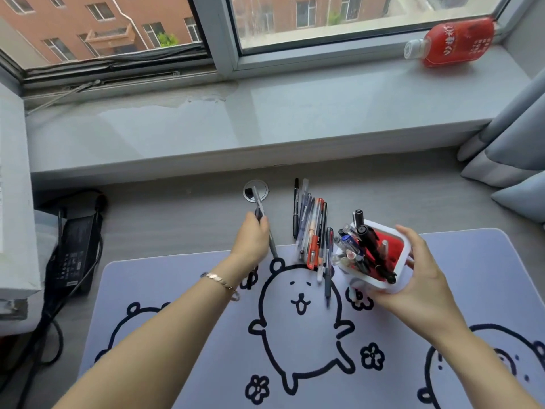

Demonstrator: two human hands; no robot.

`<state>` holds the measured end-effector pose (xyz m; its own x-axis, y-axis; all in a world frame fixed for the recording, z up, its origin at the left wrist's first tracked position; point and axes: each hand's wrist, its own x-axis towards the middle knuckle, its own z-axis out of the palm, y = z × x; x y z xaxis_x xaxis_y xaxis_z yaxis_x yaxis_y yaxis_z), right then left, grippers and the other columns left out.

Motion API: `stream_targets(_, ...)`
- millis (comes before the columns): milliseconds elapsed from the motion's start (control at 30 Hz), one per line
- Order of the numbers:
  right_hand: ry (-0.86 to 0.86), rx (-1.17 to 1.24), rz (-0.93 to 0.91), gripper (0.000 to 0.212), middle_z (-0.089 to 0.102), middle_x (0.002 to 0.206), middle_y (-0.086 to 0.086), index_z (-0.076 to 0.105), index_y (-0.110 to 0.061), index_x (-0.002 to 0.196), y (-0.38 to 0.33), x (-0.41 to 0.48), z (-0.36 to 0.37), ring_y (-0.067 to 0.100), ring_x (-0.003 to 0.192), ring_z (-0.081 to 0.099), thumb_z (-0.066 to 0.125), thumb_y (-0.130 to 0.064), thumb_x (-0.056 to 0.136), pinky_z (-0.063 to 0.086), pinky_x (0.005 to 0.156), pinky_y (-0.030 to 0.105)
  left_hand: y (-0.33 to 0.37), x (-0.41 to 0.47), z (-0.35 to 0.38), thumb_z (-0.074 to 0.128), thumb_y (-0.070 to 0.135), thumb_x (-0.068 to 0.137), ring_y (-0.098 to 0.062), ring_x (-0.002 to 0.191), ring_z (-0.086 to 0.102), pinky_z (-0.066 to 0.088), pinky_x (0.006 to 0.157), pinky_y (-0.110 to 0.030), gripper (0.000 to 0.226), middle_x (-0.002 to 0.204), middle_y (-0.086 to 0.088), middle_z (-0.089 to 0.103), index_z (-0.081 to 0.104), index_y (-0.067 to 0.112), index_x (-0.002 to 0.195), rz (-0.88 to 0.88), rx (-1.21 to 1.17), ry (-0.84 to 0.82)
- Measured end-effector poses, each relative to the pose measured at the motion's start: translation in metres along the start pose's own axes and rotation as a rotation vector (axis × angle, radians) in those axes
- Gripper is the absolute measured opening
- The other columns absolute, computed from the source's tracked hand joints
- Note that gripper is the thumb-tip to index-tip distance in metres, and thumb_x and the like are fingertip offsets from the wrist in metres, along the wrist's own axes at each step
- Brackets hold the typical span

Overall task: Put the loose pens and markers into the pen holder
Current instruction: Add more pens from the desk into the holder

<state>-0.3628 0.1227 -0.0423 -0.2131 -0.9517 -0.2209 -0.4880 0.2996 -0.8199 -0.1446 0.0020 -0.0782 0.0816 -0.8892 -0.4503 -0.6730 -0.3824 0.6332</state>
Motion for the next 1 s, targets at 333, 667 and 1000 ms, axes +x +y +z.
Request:
stream_targets(333, -0.079, -0.060, -0.076, 0.094, 0.046, 0.119, -0.005, 0.030, -0.029, 0.132, -0.017, -0.003, 0.012, 0.012, 0.104, 0.044, 0.078, 0.000, 0.057, 0.037, 0.083, 0.025, 0.026, -0.106, -0.099, 0.069, 0.026, 0.078, -0.006, 0.049, 0.047, 0.037, 0.052, -0.019, 0.005, 0.063, 0.004, 0.056, 0.068, 0.029, 0.082, 0.367, -0.012, -0.237)
stream_targets(667, -0.161, -0.139, -0.259, 0.092, 0.041, 0.118, -0.012, 0.027, -0.036, 0.129, -0.032, -0.018, 0.025, 0.007, 0.109, 0.041, 0.073, -0.001, 0.058, 0.034, 0.081, 0.001, 0.067, -0.115, -0.045, 0.054, 0.041, 0.083, -0.025, 0.077, 0.054, 0.031, 0.052, -0.026, 0.027, 0.074, 0.001, 0.050, 0.062, 0.016, 0.077, 0.690, 0.646, 0.032)
stream_targets(1000, -0.114, -0.023, -0.124, 0.091, 0.045, 0.119, -0.005, 0.030, -0.029, 0.132, -0.031, -0.024, 0.016, 0.011, 0.105, 0.042, 0.077, -0.002, 0.059, 0.034, 0.083, 0.023, 0.055, -0.116, -0.080, 0.035, 0.018, 0.087, -0.004, 0.059, 0.042, 0.036, 0.055, -0.015, 0.023, 0.077, 0.000, 0.057, 0.043, 0.034, 0.103, 0.599, -0.958, 0.194)
